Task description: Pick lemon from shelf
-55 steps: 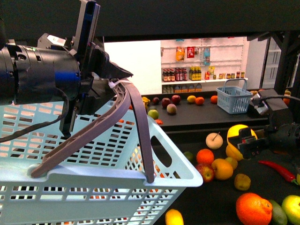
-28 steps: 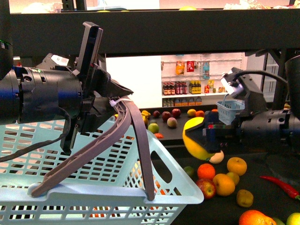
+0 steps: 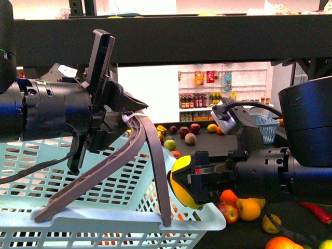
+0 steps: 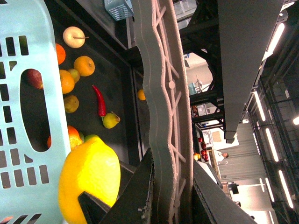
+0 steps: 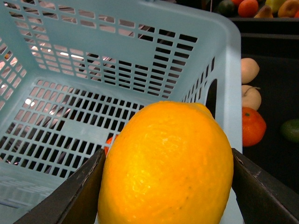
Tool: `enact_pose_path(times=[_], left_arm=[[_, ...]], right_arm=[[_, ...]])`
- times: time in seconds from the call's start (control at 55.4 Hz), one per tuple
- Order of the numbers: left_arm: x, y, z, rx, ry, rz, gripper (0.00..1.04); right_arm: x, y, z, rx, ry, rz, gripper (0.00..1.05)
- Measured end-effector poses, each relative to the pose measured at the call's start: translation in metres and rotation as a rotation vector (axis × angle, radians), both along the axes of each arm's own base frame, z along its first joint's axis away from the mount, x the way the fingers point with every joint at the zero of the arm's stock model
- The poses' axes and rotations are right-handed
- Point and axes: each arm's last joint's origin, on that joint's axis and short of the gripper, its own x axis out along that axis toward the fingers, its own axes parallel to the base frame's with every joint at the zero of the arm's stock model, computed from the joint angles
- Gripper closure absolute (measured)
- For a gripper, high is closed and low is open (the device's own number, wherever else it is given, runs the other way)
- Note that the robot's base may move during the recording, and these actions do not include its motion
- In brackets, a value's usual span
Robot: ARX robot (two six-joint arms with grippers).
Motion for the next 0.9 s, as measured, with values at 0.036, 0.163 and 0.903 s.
enact_pose_path(times=[0.036,0.163,0.903], left_arm=[[0.000,0.000,0.000,0.000,0.000,0.000,0.92],[0.000,0.000,0.000,0.000,0.000,0.000,0.92],[0.001,0.000,-0.002,0.002,0.004,0.001,0.92]], right_arm=[[-0.001,0.002,0.000,0.007,0.006,0.005,0.33],[-0.002,0.006,0.000,0.021,0.011,0.024,0.25],[0.054,-0.096,-0.004,0.065,0.012,-0.340,0.07]])
